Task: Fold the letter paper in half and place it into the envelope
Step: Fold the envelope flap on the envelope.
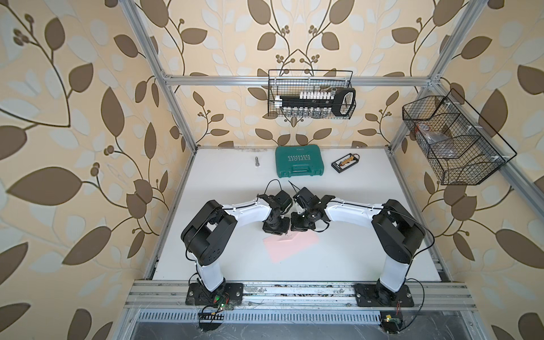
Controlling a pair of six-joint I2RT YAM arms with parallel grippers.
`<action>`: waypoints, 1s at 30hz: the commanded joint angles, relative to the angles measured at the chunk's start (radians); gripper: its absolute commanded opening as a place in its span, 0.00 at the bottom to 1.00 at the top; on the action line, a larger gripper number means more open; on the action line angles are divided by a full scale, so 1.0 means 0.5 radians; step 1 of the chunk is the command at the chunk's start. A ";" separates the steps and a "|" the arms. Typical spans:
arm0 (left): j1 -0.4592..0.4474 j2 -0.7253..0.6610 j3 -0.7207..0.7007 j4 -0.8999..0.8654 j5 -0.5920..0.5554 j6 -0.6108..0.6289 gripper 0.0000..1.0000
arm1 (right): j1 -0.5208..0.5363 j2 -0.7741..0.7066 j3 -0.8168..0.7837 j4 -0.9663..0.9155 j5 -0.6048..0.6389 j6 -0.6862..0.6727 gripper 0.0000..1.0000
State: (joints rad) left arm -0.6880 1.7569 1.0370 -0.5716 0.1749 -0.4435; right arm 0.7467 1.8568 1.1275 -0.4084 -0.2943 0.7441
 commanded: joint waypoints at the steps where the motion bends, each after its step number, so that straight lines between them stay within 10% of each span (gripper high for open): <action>1: 0.001 -0.009 -0.076 0.006 -0.113 0.013 0.05 | -0.016 0.058 0.064 0.020 -0.045 0.028 0.00; 30: 0.001 -0.415 -0.380 -0.145 -0.252 -0.080 0.05 | -0.352 0.046 -0.175 -0.134 0.137 -0.248 0.00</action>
State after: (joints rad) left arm -0.6880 1.6058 0.8795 -0.5800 0.0906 -0.4595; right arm 0.5812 1.8610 1.0859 -0.3958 -0.2958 0.6468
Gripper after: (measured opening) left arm 0.050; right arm 0.047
